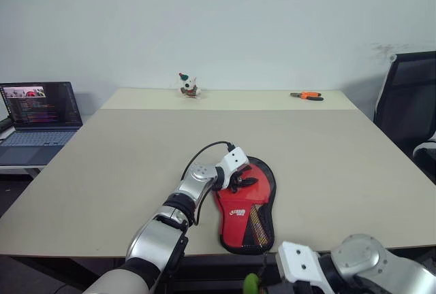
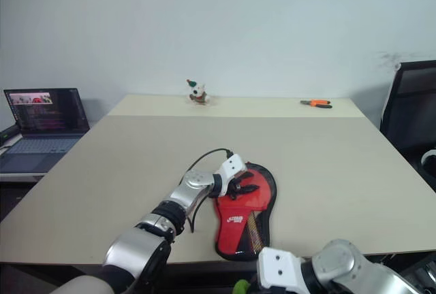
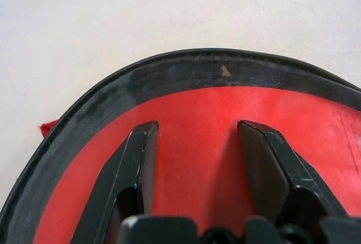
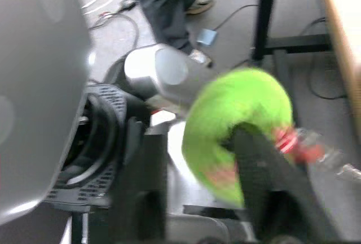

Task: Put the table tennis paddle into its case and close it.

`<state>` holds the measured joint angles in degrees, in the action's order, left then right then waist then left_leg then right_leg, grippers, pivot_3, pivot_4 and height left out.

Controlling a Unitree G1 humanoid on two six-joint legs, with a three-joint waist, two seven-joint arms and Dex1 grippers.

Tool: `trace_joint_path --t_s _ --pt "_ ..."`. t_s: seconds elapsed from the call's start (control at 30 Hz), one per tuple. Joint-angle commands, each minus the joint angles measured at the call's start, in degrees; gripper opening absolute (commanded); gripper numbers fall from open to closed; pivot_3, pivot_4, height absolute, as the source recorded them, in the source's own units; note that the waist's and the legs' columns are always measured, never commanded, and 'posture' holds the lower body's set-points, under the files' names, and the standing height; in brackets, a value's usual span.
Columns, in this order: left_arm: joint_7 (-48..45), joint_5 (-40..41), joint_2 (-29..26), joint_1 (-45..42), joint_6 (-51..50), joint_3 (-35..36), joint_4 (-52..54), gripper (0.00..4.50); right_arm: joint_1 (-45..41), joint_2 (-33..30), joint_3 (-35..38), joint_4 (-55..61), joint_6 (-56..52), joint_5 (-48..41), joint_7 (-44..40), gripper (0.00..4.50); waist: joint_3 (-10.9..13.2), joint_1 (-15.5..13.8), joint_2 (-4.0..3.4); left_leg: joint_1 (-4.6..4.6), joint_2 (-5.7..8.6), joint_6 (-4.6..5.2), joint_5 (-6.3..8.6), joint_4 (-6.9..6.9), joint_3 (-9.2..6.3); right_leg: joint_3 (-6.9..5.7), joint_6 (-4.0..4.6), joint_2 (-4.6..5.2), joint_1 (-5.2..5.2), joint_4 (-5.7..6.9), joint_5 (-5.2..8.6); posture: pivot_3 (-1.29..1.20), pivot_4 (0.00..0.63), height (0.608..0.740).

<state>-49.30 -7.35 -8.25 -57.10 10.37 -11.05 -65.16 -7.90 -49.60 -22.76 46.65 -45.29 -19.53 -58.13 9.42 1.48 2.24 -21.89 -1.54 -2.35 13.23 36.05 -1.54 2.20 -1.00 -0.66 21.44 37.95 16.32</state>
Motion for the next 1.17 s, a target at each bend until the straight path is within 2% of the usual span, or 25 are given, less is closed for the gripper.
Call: trace_joint_path --t_s 0.03,0.17,0.27,0.37,0.5,0.57,0.77,0.9,1.07,1.17 --pt "0.3 -2.2 0.8 1.7 -1.0 -1.8 -3.0 2.42 -2.6 -0.5 7.5 -0.2 -1.5 -4.3 0.2 2.69 0.0 0.0 0.0 -0.01 0.0 0.0 0.0 0.0 0.0 0.0 0.0 0.02 0.0 0.0 0.0 0.0 0.15 0.74" --pt "0.0 0.2 0.0 2.0 -0.2 0.5 -0.3 2.42 -6.4 1.5 13.7 -7.3 0.1 -6.3 1.7 2.69 0.1 0.1 0.06 0.0 0.0 0.0 0.0 0.0 0.06 0.01 -0.07 0.05 0.01 0.0 -0.04 0.0 0.15 0.74" --pt "-4.3 4.2 -2.7 4.1 -0.8 3.3 7.3 2.42 -9.9 5.0 15.9 -15.7 5.7 -3.6 4.5 2.69 0.1 0.2 0.06 -0.09 -0.02 0.01 0.0 -0.04 0.08 0.03 -0.06 0.03 0.14 -0.01 -0.03 0.0 0.15 0.74" --pt "-8.5 9.9 -6.0 9.0 -6.8 6.3 21.1 2.42 -14.7 11.8 15.8 -28.1 15.0 1.5 10.2 2.69 0.3 1.2 -0.02 -0.48 -0.04 0.01 -0.01 -0.04 0.17 0.2 -0.03 -0.06 0.65 0.16 -0.05 0.0 0.15 0.74" --pt "-9.1 15.0 -10.9 17.5 -17.9 8.7 41.9 2.42 -21.0 18.5 15.2 -45.8 26.8 6.5 12.8 2.69 0.6 1.3 -0.12 -0.9 -0.17 0.0 -0.03 0.0 0.06 0.27 0.05 -0.13 1.1 0.43 -0.08 0.0 0.15 0.74" --pt "-7.4 17.4 -13.9 22.8 -24.0 10.5 53.2 2.42 -25.2 20.5 16.0 -56.3 32.7 7.9 12.4 2.69 0.6 1.1 -0.19 -1.08 -0.17 0.0 -0.03 0.03 0.08 0.38 0.48 -0.03 1.54 0.94 -0.16 0.0 0.15 0.74" --pt "-0.5 20.0 -18.6 36.0 -34.7 14.7 73.4 2.42 -33.5 18.1 18.0 -78.1 43.6 9.7 5.9 2.69 0.7 0.3 -0.32 -1.15 -0.16 0.01 -0.03 0.04 0.15 0.43 0.52 0.07 1.7 0.98 -0.13 0.0 0.15 0.74" --pt "2.0 20.9 -19.9 40.6 -37.0 15.4 78.6 2.42 -37.9 15.7 19.1 -88.6 48.0 11.7 5.9 2.69 0.8 0.0 -0.31 -1.14 -0.1 0.02 -0.03 0.09 0.17 0.41 0.51 0.24 1.65 1.02 -0.14 0.0 0.15 0.74" --pt "3.0 21.9 -21.3 43.5 -35.1 16.8 78.0 2.42 -36.3 14.2 19.8 -85.9 46.7 12.0 4.9 2.69 0.8 0.4 -0.34 -1.09 -0.15 0.04 -0.05 0.07 0.22 0.42 0.55 0.21 1.64 1.07 -0.15 0.0 0.15 0.74" --pt "8.5 21.8 -18.9 43.0 -33.3 19.0 76.3 2.42 -34.8 12.4 19.5 -82.0 43.9 12.3 3.8 2.69 0.8 0.5 -0.36 -1.08 -0.22 0.04 -0.05 0.04 0.21 0.43 0.58 0.19 1.65 1.06 -0.15 0.0 0.15 0.74"
